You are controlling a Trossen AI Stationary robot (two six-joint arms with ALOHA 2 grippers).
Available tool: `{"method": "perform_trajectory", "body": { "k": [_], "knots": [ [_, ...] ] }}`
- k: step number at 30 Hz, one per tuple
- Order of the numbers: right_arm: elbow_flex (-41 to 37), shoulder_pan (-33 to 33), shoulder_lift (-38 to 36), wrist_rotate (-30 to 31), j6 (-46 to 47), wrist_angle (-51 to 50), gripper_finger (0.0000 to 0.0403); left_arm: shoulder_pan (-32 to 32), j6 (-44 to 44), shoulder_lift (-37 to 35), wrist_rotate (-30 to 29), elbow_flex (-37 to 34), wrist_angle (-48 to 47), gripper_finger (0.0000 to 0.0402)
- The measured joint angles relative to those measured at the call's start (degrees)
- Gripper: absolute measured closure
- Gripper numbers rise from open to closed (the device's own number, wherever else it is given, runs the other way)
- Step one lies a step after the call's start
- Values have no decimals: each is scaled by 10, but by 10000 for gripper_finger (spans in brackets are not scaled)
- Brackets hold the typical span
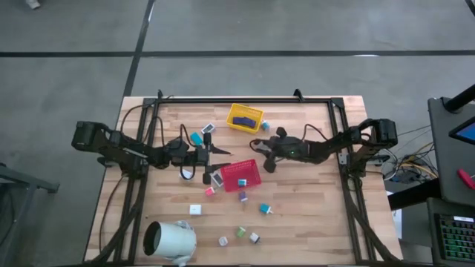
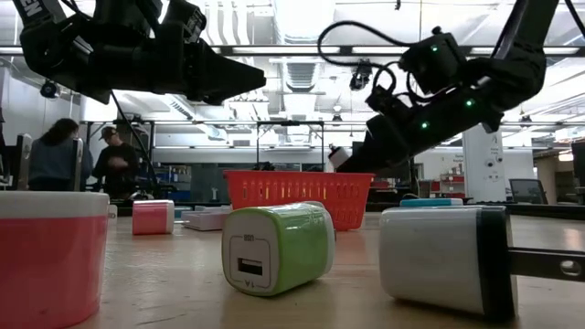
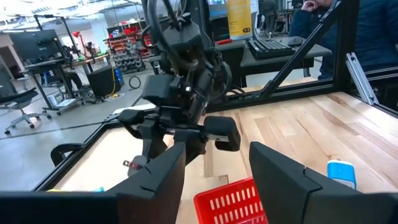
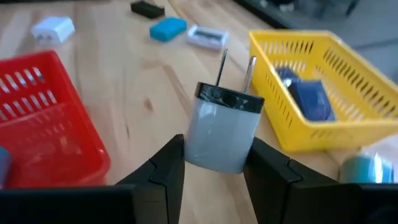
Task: Pick & Place Office items
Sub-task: Put the top white and black charger adapter into the red bin
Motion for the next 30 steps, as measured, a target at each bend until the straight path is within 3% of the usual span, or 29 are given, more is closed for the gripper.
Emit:
{"method": "perform_trajectory", "body": {
  "k": [11,24,30],
  "knots": [
    [-24,0,0,-99,-84,137,278,0,0,0,0,0,-2,223],
    [-18,0,0,-272,-108,157,278,0,0,0,0,0,-4,225],
    [-10,4,0,-276,-100,149,278,0,0,0,0,0,-4,225]
  ]
}}
